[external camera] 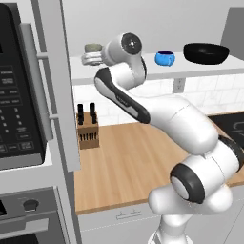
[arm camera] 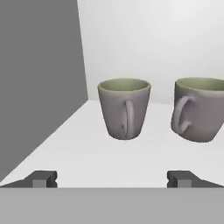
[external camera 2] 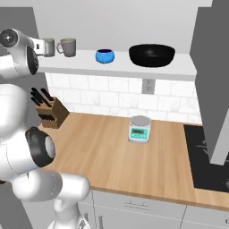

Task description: Gather all objects into one cabinet and sort the glasses and bowls to opposite sides.

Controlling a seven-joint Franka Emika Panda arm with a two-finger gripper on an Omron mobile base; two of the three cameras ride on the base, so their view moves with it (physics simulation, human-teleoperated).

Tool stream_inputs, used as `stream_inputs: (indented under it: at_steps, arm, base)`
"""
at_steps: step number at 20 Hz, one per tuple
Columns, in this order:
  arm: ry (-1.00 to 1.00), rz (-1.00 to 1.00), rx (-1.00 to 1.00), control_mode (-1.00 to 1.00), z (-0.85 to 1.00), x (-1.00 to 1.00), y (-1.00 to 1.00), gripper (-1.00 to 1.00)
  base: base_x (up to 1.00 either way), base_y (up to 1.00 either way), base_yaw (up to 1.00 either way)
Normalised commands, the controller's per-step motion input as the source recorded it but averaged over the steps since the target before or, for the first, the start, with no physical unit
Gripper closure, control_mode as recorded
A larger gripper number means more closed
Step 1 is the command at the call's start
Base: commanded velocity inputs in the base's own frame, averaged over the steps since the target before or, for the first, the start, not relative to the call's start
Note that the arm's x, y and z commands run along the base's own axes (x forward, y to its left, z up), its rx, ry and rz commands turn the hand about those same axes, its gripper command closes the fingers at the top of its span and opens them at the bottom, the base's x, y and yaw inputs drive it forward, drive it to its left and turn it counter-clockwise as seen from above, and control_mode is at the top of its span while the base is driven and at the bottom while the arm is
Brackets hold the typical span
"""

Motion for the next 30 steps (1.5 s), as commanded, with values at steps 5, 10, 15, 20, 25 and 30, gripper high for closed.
stream_inputs:
  at_steps: [5,10,15,20,25,30]
  arm:
    - [-0.07,-0.01,0.00,-1.00,0.00,-0.63,-0.86,-1.00]
    - [-0.01,-0.02,0.00,-1.00,0.13,-0.11,-0.98,-1.00]
    - [0.00,0.00,0.01,-1.00,0.21,0.00,-0.88,-1.00]
    - [0.00,0.00,0.02,-1.00,0.10,0.02,-0.76,-1.00]
    - [0.00,0.00,0.00,-1.00,0.00,0.12,-0.45,-1.00]
    - [0.00,0.00,0.00,-1.00,-0.01,0.27,-0.27,-1.00]
  base:
    - [0.00,0.00,0.00]
    - [0.00,0.00,0.00]
    - [0.00,0.00,0.00]
    - [0.00,0.00,0.00]
    - [0.00,0.00,0.00]
    - [0.00,0.00,0.00]
